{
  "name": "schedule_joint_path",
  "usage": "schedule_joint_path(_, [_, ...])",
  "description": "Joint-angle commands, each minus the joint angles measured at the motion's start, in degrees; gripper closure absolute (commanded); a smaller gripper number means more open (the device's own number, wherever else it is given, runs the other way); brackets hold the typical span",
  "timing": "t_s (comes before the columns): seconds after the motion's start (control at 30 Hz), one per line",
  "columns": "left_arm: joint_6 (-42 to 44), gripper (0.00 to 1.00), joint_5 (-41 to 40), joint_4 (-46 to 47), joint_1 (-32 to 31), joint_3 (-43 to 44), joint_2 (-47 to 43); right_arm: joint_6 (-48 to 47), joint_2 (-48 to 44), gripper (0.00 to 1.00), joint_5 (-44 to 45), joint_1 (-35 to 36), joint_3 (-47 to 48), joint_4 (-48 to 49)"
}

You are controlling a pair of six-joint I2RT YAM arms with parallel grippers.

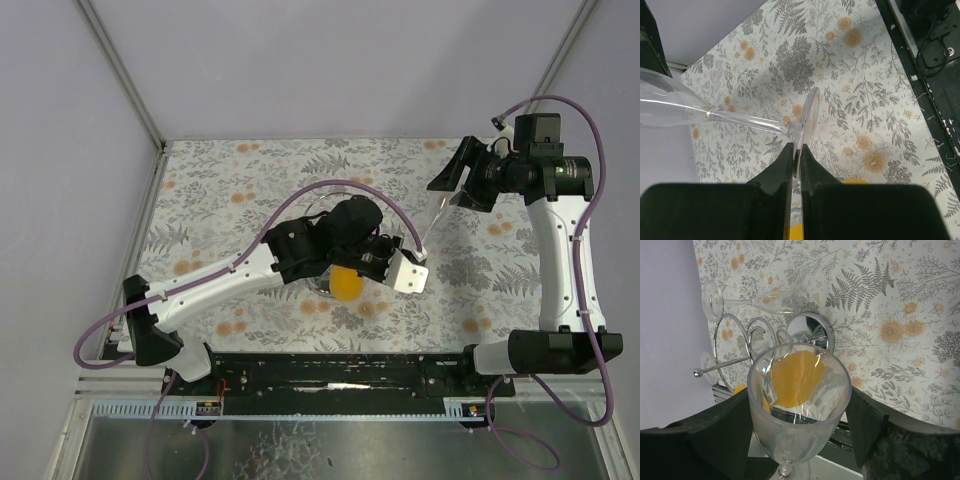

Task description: Take the wine glass off the wine glass rack

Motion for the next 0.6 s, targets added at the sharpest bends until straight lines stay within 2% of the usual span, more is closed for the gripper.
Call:
schedule_joint_path(0.0, [2.85,1.00,-1.40,1.48,-0.35,-0.95,-3.00,-1.28,-0.47,0.26,0.58,-0.41,2.50,-0.94])
schedule_joint_path(0.17, [4.00,1.00,-2.31,1.53,-0.81,-2.47,-3.71,-2.98,1.14,0.30,0.26,-0.58,4.58,-3.36])
schedule_joint_path(0.3, [4.82,1.00,-3.13,1.54,-1.05,-3.18,-4.02,-3.05,1.16,0.39,0.06,-0.80,4.66,-3.67])
schedule_joint_path(0.4, [5.12,1.00,-3.68,1.58,-1.38,-3.38,-4.01,-2.70,0.92,0.53,-0.85,-0.85,3.90,-3.14])
schedule_joint_path(0.5, [5.18,1.00,-4.70,2.57,-1.52,-3.68,-3.99,-2.08,0.58,0.76,-1.66,-1.00,3.19,-2.44])
schedule_joint_path(0.53, [5.17,1.00,-5.14,3.05,-1.53,-3.81,-4.01,-1.91,0.46,0.81,-1.67,-1.02,3.10,-2.26])
schedule_joint_path(0.57, [5.08,0.90,-5.65,3.49,-1.55,-3.91,-4.04,-1.72,0.29,0.84,-1.56,-1.03,3.18,-2.12])
